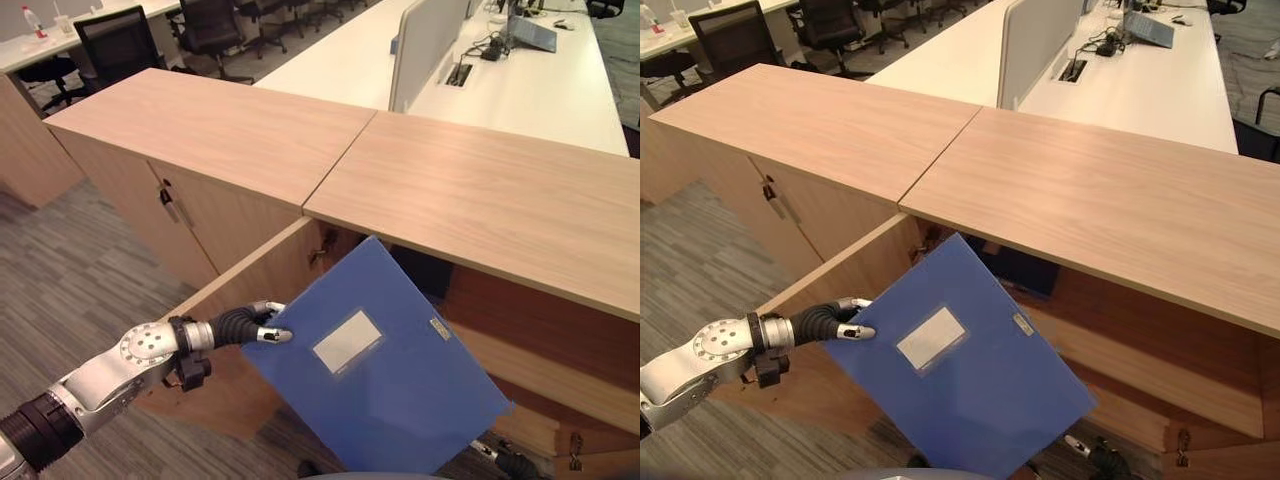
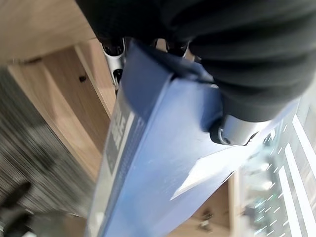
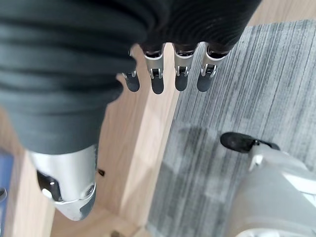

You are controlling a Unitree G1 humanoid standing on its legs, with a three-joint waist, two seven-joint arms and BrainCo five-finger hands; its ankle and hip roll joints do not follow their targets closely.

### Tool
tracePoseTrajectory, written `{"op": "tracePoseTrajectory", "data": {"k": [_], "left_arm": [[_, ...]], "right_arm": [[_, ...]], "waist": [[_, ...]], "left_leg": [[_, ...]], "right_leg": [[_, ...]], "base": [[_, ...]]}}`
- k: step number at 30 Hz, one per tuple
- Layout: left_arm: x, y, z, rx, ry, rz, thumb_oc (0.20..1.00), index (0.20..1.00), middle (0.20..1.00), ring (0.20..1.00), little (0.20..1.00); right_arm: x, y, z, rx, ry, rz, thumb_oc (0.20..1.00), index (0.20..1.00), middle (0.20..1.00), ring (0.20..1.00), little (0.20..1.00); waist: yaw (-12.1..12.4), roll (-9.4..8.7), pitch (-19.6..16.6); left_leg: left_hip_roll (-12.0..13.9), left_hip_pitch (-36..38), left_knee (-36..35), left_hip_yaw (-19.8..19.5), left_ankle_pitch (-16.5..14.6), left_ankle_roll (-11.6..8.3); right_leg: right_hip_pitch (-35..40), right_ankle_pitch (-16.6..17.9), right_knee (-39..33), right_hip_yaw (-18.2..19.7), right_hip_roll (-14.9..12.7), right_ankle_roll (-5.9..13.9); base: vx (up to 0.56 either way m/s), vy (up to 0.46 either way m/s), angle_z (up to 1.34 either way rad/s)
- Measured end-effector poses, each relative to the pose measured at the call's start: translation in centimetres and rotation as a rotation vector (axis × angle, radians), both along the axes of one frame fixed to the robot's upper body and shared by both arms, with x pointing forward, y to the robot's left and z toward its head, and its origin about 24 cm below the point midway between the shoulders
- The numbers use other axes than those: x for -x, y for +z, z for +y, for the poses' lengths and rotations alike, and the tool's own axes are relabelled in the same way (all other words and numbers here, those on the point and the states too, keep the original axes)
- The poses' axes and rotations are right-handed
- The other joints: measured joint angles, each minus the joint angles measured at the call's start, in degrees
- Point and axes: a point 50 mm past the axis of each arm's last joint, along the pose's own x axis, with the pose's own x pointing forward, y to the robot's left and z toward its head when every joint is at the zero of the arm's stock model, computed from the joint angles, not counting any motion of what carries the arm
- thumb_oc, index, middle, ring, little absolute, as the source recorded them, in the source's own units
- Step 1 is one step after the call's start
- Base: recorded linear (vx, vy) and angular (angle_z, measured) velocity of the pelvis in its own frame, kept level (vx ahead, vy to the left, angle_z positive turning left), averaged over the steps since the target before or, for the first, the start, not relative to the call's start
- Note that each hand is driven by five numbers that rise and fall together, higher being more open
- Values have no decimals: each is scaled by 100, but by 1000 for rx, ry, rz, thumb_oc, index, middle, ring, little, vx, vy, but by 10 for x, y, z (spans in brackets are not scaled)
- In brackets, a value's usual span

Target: Put the empty folder in the office cabinet

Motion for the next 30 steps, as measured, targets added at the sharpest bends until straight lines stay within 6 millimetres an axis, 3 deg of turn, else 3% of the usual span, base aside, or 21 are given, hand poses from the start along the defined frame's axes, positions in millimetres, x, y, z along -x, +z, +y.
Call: {"op": "tracePoseTrajectory", "data": {"k": [5,9,12,13,14,17,19,22,25,30], "left_arm": [[4,-3,11,-219,-79,-82,200,200,200,200,200],[4,6,22,-350,-86,-266,200,200,200,200,200],[3,7,39,-554,-53,-442,200,200,200,200,200],[14,0,49,-610,-9,-496,200,200,200,200,200],[18,-7,51,-629,8,-497,200,200,200,200,200],[19,-15,57,-701,10,-492,200,200,200,200,200],[24,-27,62,-706,85,-473,200,200,200,200,200],[25,-31,59,-695,115,-486,200,200,200,200,200],[23,-43,49,-625,213,-520,200,200,200,200,200],[19,-51,40,-570,274,-546,200,200,200,200,200]], "right_arm": [[6,11,-14,40,12,-22,1000,1000,1000,1000,1000],[-12,31,-19,85,85,-142,1000,1000,1000,1000,1000],[-35,60,-20,175,227,-256,1000,1000,1000,1000,1000],[-46,92,-21,273,320,-347,1000,1000,1000,1000,1000],[-49,106,-24,327,363,-378,1000,1000,1000,1000,1000],[-54,119,-35,417,427,-355,1000,1000,1000,1000,1000],[-61,144,-37,493,455,-416,1000,1000,1000,1000,1000],[-74,160,-23,481,537,-503,1000,1000,1000,1000,1000],[-93,172,22,271,690,-688,1000,1000,1000,1000,1000],[-109,171,52,92,769,-779,1000,1000,1000,1000,1000]], "waist": [[-45,26,0],[-35,-31,8],[-49,-74,-17],[-113,-52,-49],[-107,-60,-100],[-76,-193,-216],[-109,-231,-261],[-140,-263,-283],[-163,-269,-278],[-136,-288,-244]], "left_leg": [[-77,-22,2,-40,-6,-5],[-100,-30,1,-41,-39,-53],[-107,-30,-1,-44,-75,-103],[-114,-34,2,-33,-102,-142],[-118,-34,2,-36,-102,-141],[-96,-34,3,-29,-75,-104],[-100,-34,4,19,-63,-86],[-83,-34,6,75,-62,-85],[-35,-33,7,120,-55,-80],[-2,-33,7,134,-51,-77]], "right_leg": [[-65,-52,134,-72,-160,91],[-103,-86,192,-89,-209,114],[-119,-110,217,-116,-238,130],[-139,-129,219,-109,-250,156],[-138,-130,221,-112,-251,157],[-144,-150,237,-120,-235,125],[-175,-178,263,-100,-251,132],[-205,-160,262,-74,-237,103],[-217,-159,230,-62,-180,101],[-218,-162,218,-64,-148,95]], "base": [[-33,83,5],[-5,12,0],[6,1,-1],[0,0,0],[0,0,0],[0,0,0],[-5,-22,-6],[-8,-26,-9],[-9,-32,-9],[-1,-6,-1]]}}
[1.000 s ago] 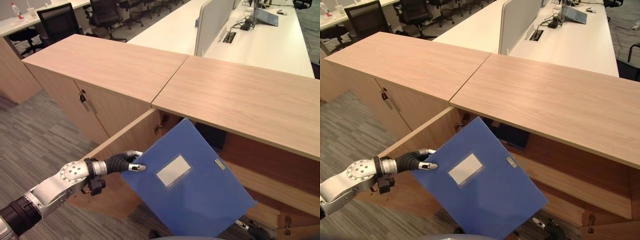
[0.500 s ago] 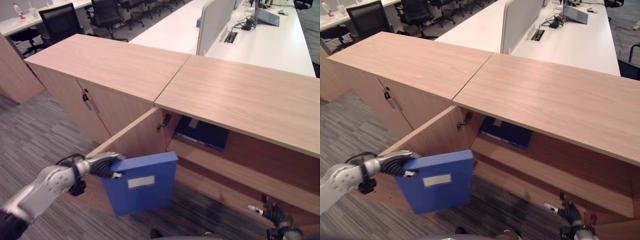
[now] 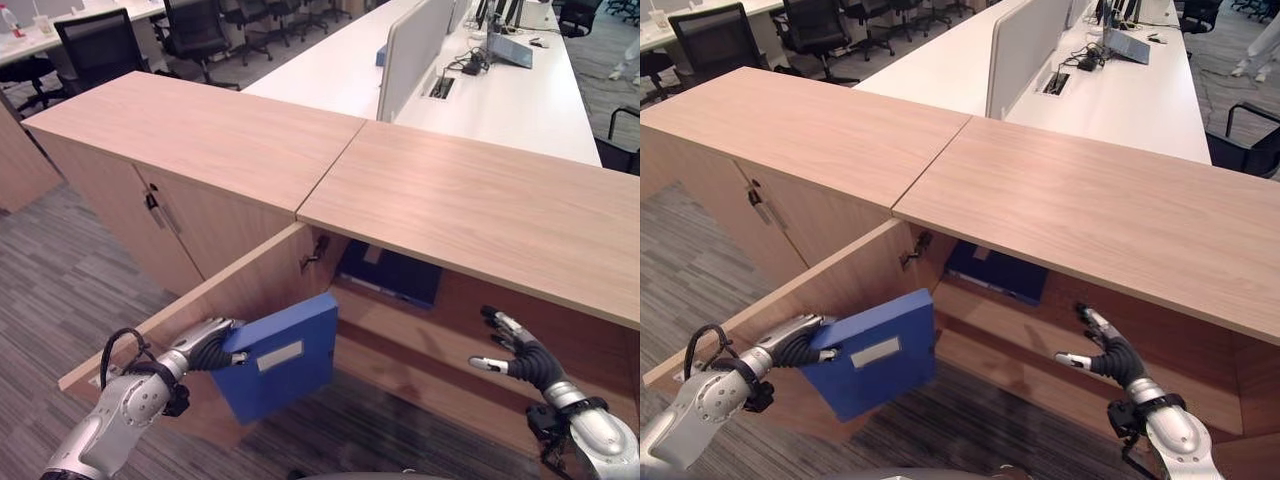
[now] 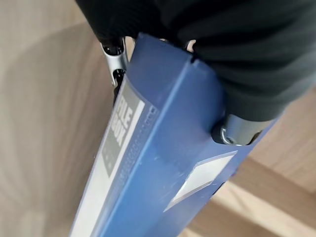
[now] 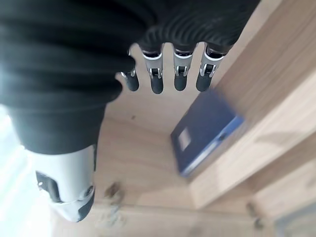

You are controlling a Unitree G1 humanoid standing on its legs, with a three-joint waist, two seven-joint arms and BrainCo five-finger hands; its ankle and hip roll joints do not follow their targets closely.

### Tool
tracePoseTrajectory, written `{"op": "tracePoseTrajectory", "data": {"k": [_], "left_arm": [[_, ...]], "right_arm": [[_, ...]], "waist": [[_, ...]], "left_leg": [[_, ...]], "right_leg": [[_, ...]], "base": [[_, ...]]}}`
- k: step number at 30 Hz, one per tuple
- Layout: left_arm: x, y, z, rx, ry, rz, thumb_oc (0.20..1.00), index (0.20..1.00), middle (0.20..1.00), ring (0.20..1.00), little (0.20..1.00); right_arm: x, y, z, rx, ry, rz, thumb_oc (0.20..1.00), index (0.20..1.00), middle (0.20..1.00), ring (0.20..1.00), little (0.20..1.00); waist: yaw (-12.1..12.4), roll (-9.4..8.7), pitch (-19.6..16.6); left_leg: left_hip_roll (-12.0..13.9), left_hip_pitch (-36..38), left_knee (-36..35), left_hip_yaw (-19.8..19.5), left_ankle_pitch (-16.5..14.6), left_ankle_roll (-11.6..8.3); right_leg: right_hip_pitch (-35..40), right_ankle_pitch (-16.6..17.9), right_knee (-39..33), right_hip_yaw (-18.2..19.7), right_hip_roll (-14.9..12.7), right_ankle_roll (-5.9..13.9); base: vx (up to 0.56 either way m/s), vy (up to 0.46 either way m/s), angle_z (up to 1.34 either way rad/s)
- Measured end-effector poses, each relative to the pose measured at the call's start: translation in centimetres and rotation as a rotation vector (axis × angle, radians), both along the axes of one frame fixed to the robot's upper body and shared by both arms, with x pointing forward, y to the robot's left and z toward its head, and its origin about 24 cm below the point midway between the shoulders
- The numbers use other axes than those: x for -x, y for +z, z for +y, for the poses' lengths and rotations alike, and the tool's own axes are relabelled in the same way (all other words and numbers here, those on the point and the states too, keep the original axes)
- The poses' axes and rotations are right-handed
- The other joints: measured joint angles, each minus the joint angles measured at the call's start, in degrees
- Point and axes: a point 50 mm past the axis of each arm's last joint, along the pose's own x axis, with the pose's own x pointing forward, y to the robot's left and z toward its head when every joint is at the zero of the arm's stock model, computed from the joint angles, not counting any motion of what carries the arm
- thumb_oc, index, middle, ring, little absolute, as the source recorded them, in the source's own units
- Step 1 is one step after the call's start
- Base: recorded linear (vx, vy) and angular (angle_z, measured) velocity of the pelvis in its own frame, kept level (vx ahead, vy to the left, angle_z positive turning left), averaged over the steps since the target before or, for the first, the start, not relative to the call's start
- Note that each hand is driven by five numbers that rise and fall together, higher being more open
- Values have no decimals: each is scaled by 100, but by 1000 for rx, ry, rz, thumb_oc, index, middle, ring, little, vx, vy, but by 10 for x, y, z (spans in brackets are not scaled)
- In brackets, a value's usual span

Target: Put the empty folder in the office cabinet

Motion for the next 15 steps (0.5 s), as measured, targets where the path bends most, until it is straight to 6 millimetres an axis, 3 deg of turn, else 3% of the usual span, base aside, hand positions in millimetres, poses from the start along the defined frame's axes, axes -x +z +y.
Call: {"op": "tracePoseTrajectory", "data": {"k": [4,6,10,12,15], "left_arm": [[-9,5,-9,30,-10,-52,200,200,200,200,200],[-21,14,-18,70,-34,-95,200,200,200,200,200],[-29,24,-30,141,-62,-139,200,200,200,200,200],[-32,34,-46,216,-115,-166,200,200,200,200,200],[-30,46,-57,284,-166,-198,200,200,200,200,200]], "right_arm": [[-4,-13,27,-96,111,46,1000,1000,1000,1000,1000],[-8,-34,44,-152,158,136,1000,1000,1000,1000,1000],[-16,-49,59,-180,194,186,1000,1000,1000,1000,1000],[-26,-58,69,-194,213,216,1000,1000,1000,1000,1000],[-32,-58,68,-196,188,206,1000,1000,1000,1000,1000]], "waist": [[50,-53,120],[111,-120,219],[145,-139,246],[178,-126,254],[225,-102,273]], "left_leg": [[6,9,1,7,6,8],[10,9,1,10,11,15],[12,11,2,3,11,16],[10,13,2,-22,12,18],[10,27,2,-34,12,18]], "right_leg": [[7,1,1,-5,3,-1],[12,2,-2,-15,3,-2],[29,5,-13,-59,2,-5],[46,9,-25,-87,10,-11],[68,23,-52,-107,20,-27]], "base": [[0,0,0],[0,0,0],[2,-1,1],[14,-1,3],[0,0,0]]}}
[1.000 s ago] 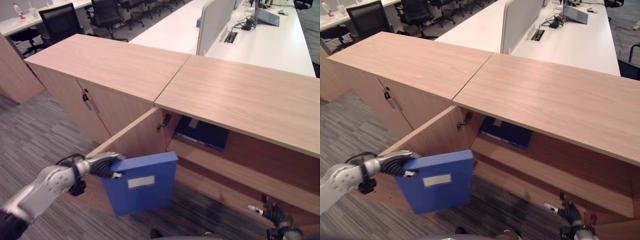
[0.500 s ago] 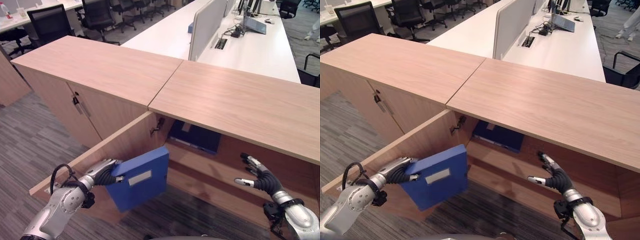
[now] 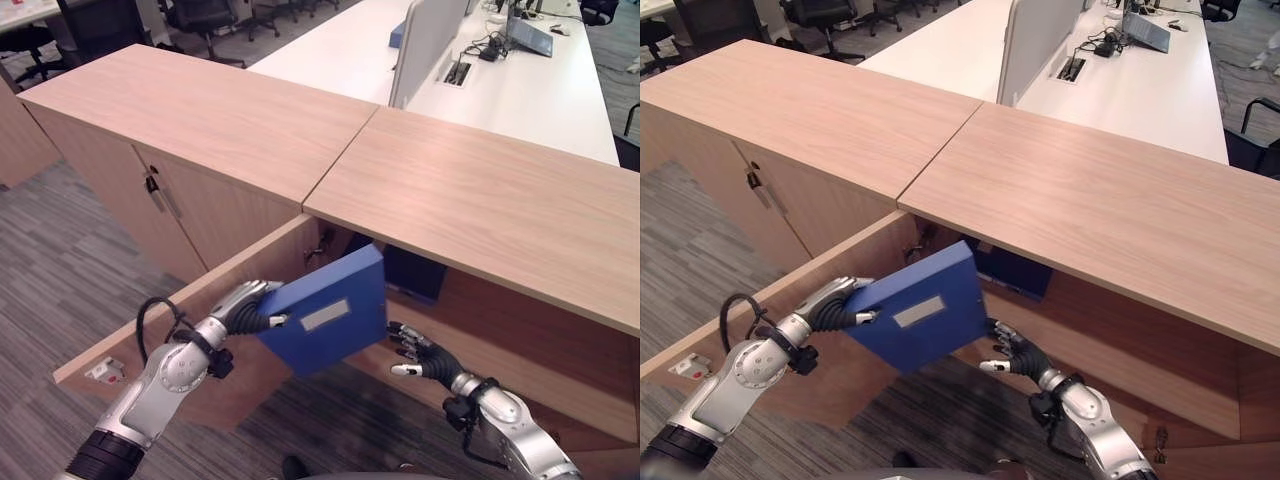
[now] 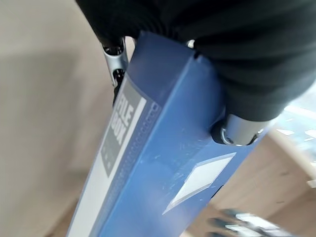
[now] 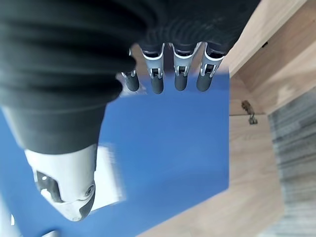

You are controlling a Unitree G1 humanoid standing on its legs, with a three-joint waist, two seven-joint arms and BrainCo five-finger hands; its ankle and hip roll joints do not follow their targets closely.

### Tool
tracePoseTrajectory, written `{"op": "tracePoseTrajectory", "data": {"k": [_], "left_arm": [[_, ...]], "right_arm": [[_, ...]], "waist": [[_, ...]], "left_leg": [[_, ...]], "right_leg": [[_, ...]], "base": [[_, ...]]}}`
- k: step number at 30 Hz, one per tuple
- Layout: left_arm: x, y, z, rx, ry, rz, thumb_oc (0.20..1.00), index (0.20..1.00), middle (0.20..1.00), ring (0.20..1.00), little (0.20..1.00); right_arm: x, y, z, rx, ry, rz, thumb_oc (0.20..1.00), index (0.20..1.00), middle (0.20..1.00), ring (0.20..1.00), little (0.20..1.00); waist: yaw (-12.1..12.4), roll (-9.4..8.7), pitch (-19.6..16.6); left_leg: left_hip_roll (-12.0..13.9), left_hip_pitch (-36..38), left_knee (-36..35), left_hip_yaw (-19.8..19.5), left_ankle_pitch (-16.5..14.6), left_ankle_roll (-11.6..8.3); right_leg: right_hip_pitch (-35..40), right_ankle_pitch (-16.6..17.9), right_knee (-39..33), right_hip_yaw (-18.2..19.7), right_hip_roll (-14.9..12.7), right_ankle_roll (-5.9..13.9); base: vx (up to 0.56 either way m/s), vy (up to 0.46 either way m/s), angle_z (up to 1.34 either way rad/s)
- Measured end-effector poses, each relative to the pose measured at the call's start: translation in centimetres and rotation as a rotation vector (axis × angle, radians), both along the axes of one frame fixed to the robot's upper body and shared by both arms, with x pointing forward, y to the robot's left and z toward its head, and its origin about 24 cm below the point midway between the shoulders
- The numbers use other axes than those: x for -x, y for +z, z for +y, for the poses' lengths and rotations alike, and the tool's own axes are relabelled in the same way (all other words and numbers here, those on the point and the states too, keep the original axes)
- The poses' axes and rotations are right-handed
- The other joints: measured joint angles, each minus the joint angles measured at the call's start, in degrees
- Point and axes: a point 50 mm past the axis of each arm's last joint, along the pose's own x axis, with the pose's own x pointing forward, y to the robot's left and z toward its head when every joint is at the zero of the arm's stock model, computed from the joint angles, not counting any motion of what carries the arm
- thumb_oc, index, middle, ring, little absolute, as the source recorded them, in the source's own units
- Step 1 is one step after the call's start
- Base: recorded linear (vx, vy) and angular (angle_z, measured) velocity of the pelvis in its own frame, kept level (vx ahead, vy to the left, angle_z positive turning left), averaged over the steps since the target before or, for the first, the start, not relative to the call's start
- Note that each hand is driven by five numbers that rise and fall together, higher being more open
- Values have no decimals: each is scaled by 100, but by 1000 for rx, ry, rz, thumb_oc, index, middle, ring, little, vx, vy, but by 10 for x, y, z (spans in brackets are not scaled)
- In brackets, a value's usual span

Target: Put the empty folder in the office cabinet

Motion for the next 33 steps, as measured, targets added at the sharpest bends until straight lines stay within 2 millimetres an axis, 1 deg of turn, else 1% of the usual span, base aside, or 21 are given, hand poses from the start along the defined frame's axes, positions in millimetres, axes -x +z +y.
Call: {"op": "tracePoseTrajectory", "data": {"k": [2,4,6,8,10,12,14,15,16,18,20,21,22,23,25,26,27,28,30,33], "left_arm": [[-1,6,-3,8,-15,-21,200,200,200,200,200],[1,15,-3,13,-40,-33,200,200,200,200,200],[1,19,-2,28,-52,-33,200,200,200,200,200],[3,26,-2,37,-71,-38,200,200,200,200,200],[4,31,-4,53,-86,-51,200,200,200,200,200],[4,33,-3,58,-89,-50,200,200,200,200,200],[5,34,0,39,-107,-36,200,200,200,200,200],[6,33,0,39,-111,-29,200,200,200,200,200],[9,30,2,37,-112,-18,200,200,200,200,200],[11,29,4,33,-106,-11,200,200,200,200,200],[13,26,6,32,-97,-1,200,200,200,200,200],[14,22,9,23,-85,15,200,200,200,200,200],[15,19,11,6,-75,21,200,200,200,200,200],[13,16,14,-16,-61,28,200,200,200,200,200],[13,15,14,-31,-60,25,200,200,200,200,200],[12,14,12,-29,-61,22,200,200,200,200,200],[12,13,11,-31,-62,21,200,200,200,200,200],[11,11,10,-50,-65,16,200,200,200,200,200],[10,10,10,-66,-66,12,200,200,200,200,200],[4,3,8,-101,-66,19,200,200,200,200,200]], "right_arm": [[-3,2,-1,6,-16,-12,1000,1000,1000,1000,1000],[-10,6,-5,17,-45,-39,1000,1000,1000,1000,1000],[-14,8,-14,33,-96,-54,1000,1000,1000,1000,1000],[-20,14,-23,55,-153,-88,1000,1000,1000,1000,1000],[-23,20,-32,61,-207,-119,1000,1000,1000,1000,1000],[-25,24,-39,87,-239,-143,1000,1000,1000,1000,1000],[-28,34,-55,119,-330,-201,1000,1000,1000,1000,1000],[-29,37,-59,121,-352,-215,1000,1000,1000,1000,1000],[-27,40,-67,141,-382,-230,1000,1000,1000,1000,1000],[-22,39,-77,164,-427,-229,1000,1000,1000,1000,1000],[-14,34,-80,173,-443,-208,1000,1000,1000,1000,1000],[-6,28,-83,178,-453,-179,1000,1000,1000,1000,1000],[-2,25,-83,188,-451,-164,1000,1000,1000,1000,1000],[-2,25,-83,186,-445,-163,1000,1000,1000,1000,1000],[-4,25,-79,178,-430,-165,1000,1000,1000,1000,1000],[-6,28,-71,153,-387,-176,1000,1000,1000,1000,1000],[-10,34,-57,121,-325,-200,1000,1000,1000,1000,1000],[-12,41,-40,49,-244,-229,1000,1000,1000,1000,1000],[-13,43,-37,9,-229,-233,1000,1000,1000,1000,1000],[-16,49,-29,-4,-186,-260,1000,1000,1000,1000,1000]], "waist": [[59,19,19],[59,50,48],[79,71,54],[142,74,66],[149,71,67],[148,69,67],[111,70,67],[95,70,67],[62,70,67],[55,70,67],[50,69,67],[54,68,68],[51,68,68],[27,67,68],[5,61,68],[-6,61,68],[-40,55,65],[-81,43,64],[-87,28,62],[-96,4,65]], "left_leg": [[2,42,0,-16,0,0],[2,78,0,-71,0,0],[0,79,0,-113,-1,0],[0,77,0,-142,-1,0],[-4,79,0,-151,-1,0],[-6,79,-1,-161,-1,0],[-7,81,0,-173,0,0],[-7,81,0,-174,0,0],[-6,82,0,-176,0,0],[-4,83,0,-178,0,0],[-5,85,0,-180,0,0],[-4,88,0,-181,0,0],[-2,88,0,-180,0,0],[-1,101,0,-170,0,1],[2,112,0,-162,0,1],[3,115,0,-157,1,1],[6,116,0,-157,5,7],[7,118,0,-156,6,9],[6,120,0,-153,6,9],[9,122,0,-147,9,14]], "right_leg": [[54,3,-35,-6,11,-5],[131,5,-52,-73,17,-6],[155,5,-52,-141,14,-6],[176,5,-57,-173,14,-6],[180,5,-50,-196,8,-6],[193,5,-52,-215,7,-6],[207,6,-50,-232,9,-5],[208,6,-50,-233,10,-5],[214,6,-52,-237,14,-5],[219,6,-53,-240,20,-6],[223,6,-52,-244,24,-5],[225,6,-54,-243,21,-5],[224,6,-54,-244,22,-5],[224,6,-54,-234,19,-6],[224,6,-53,-227,16,-6],[224,8,-51,-222,16,-7],[224,9,-48,-222,18,-9],[226,13,-48,-223,21,-15],[226,22,-49,-225,29,-20],[227,28,-54,-226,22,-27]], "base": [[13,1,-2],[31,-9,9],[21,-5,12],[12,-1,7],[9,4,2],[22,2,4],[8,-3,2],[0,0,0],[0,0,0],[0,0,0],[0,0,0],[0,0,0],[0,0,0],[-10,-14,-3],[-8,-6,-2],[0,0,0],[0,0,0],[0,0,0],[0,0,0],[0,0,0]]}}
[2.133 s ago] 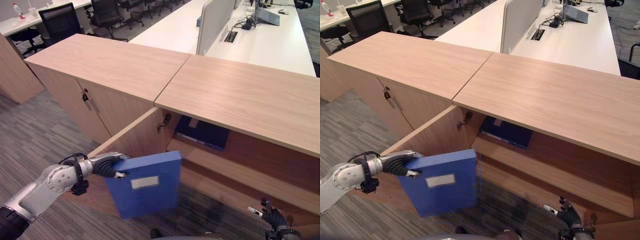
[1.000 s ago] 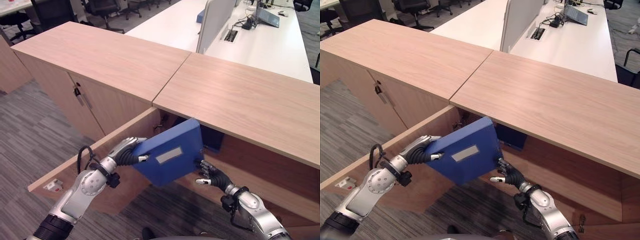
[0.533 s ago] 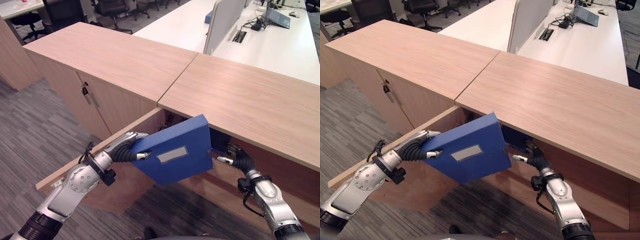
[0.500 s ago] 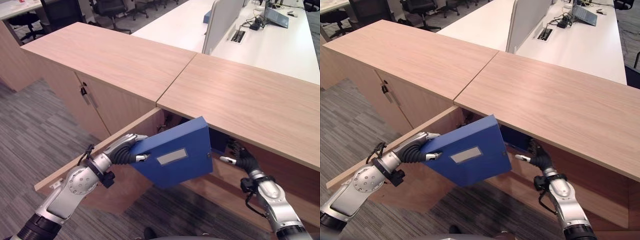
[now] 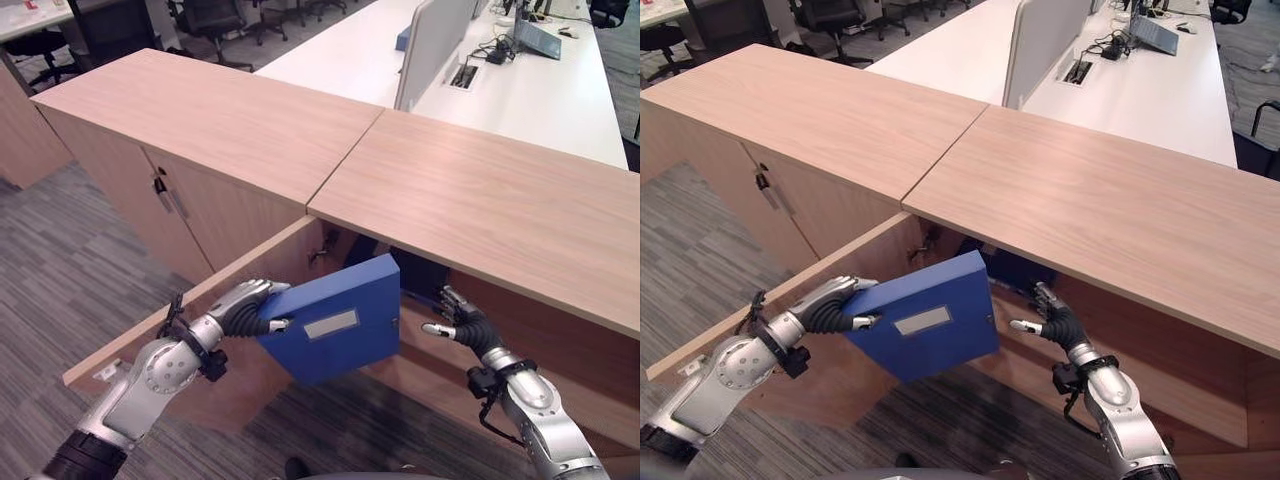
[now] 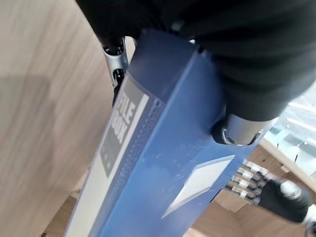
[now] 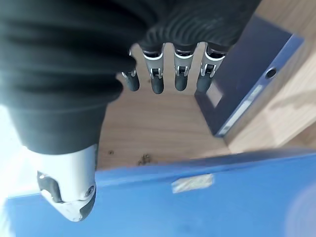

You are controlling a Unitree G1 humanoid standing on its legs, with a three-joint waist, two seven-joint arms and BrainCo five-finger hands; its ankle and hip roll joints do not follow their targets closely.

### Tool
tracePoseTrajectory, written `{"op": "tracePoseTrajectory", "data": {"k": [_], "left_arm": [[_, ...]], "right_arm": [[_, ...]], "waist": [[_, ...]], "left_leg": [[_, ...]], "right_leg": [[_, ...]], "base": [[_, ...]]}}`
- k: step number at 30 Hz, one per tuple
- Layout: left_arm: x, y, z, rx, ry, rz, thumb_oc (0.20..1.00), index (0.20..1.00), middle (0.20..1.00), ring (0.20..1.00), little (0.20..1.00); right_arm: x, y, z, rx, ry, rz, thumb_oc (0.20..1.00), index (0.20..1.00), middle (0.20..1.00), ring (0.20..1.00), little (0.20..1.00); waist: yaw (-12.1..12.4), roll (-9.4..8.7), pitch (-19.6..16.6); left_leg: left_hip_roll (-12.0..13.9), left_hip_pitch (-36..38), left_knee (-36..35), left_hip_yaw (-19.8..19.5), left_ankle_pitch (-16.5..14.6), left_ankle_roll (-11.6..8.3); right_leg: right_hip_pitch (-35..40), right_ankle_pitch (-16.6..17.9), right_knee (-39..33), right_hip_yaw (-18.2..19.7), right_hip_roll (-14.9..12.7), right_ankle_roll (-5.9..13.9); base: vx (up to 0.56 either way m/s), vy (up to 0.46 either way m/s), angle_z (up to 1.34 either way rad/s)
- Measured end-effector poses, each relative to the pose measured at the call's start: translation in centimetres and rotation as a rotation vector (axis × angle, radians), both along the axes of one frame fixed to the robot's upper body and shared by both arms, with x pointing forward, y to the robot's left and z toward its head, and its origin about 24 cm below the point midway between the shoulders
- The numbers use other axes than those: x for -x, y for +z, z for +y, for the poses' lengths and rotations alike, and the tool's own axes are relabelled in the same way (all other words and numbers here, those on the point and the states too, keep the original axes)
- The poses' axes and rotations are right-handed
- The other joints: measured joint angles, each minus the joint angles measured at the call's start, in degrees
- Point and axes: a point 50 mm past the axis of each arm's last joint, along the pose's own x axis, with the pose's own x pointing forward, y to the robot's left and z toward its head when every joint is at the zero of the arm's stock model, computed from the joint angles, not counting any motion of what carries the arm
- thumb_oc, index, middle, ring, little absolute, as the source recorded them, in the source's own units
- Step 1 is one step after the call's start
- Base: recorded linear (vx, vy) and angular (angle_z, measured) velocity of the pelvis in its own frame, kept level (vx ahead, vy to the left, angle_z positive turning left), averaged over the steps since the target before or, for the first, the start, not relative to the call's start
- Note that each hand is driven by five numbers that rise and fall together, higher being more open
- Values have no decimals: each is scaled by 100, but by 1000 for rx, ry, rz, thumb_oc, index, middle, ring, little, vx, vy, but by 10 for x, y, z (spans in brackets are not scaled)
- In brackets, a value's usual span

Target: Put the empty folder in the office cabinet

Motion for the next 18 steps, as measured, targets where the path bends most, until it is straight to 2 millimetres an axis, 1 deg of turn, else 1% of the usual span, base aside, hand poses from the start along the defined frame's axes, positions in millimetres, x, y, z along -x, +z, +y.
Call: {"op": "tracePoseTrajectory", "data": {"k": [6,8,11,14,15,16,18], "left_arm": [[-2,1,-9,23,-24,-8,200,200,200,200,200],[-3,1,-14,31,-46,-7,200,200,200,200,200],[-3,3,-15,71,-46,2,200,200,200,200,200],[-1,14,-20,142,-72,-3,200,200,200,200,200],[0,19,-23,178,-88,-9,200,200,200,200,200],[3,29,-27,231,-123,-14,200,200,200,200,200],[4,32,-27,239,-132,-10,200,200,200,200,200]], "right_arm": [[-1,-1,4,-9,15,7,1000,1000,1000,1000,1000],[-4,-2,10,-33,36,11,1000,1000,1000,1000,1000],[-4,-4,11,-39,36,18,1000,1000,1000,1000,1000],[-5,-14,6,-29,16,60,1000,1000,1000,1000,1000],[-4,-17,5,-26,9,79,1000,1000,1000,1000,1000],[-5,-22,2,-20,-3,98,1000,1000,1000,1000,1000],[-5,-22,3,-20,2,99,1000,1000,1000,1000,1000]], "waist": [[7,-3,1],[5,-4,1],[10,-6,2],[17,-31,14],[26,-33,16],[30,-36,14],[17,-34,14]], "left_leg": [[1,2,0,1,0,0],[0,5,0,3,0,0],[0,8,0,2,0,0],[1,22,0,3,0,0],[0,22,0,1,0,0],[0,30,0,2,0,0],[1,59,-1,5,0,0]], "right_leg": [[1,1,3,0,2,-1],[2,3,2,0,2,-4],[10,5,3,-3,4,-6],[25,5,3,-5,5,-6],[27,5,3,-7,4,-6],[33,5,3,-8,3,-6],[57,4,2,-7,5,-6]], "base": [[0,0,0],[0,0,0],[0,0,0],[0,0,0],[0,0,0],[0,0,0],[0,0,0]]}}
